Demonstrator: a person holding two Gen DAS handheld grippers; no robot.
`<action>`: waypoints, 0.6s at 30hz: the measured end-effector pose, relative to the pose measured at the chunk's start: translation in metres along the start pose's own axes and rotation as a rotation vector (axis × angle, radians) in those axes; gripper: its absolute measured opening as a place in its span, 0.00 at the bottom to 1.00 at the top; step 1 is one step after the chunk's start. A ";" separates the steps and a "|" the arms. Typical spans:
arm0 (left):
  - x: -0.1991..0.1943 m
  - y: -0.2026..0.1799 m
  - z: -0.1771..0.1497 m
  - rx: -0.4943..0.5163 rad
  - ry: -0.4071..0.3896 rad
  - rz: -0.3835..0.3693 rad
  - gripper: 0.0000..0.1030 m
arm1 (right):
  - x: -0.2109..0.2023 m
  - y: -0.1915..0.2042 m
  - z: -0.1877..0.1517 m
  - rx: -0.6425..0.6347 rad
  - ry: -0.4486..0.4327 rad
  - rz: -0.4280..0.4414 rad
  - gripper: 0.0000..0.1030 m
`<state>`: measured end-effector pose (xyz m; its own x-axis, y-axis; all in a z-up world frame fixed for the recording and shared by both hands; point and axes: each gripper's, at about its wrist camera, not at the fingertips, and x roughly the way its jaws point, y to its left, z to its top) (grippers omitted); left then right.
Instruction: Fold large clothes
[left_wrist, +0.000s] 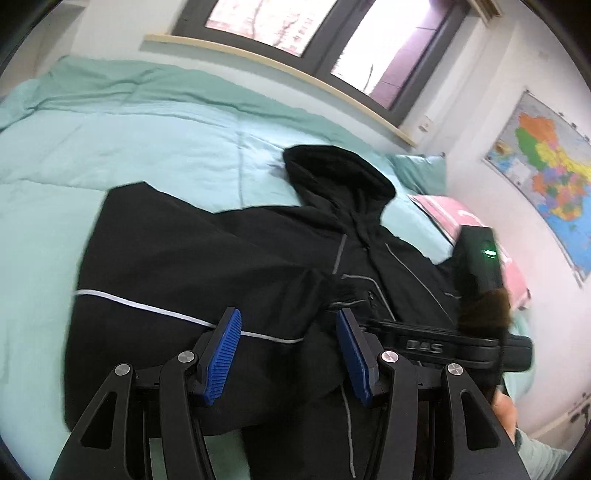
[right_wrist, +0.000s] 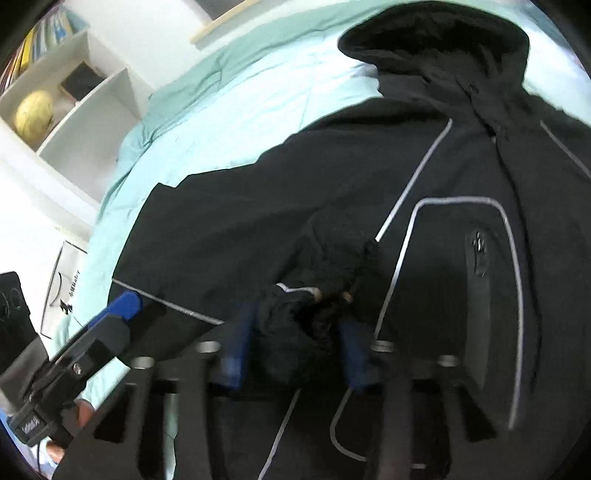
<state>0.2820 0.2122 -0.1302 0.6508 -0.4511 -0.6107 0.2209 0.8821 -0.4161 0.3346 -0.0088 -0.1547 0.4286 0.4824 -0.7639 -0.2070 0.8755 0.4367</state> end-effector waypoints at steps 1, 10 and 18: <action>-0.002 0.000 0.002 -0.004 -0.005 0.010 0.53 | -0.007 0.002 0.000 -0.012 -0.023 0.001 0.35; -0.010 -0.060 0.022 0.089 -0.017 0.068 0.53 | -0.136 -0.019 0.011 -0.114 -0.253 -0.121 0.35; 0.019 -0.126 0.035 0.119 0.022 -0.014 0.54 | -0.240 -0.114 0.021 -0.029 -0.348 -0.261 0.35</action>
<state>0.2920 0.0974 -0.0663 0.6311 -0.4655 -0.6205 0.3160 0.8848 -0.3425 0.2741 -0.2251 -0.0113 0.7396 0.2109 -0.6391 -0.0748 0.9695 0.2333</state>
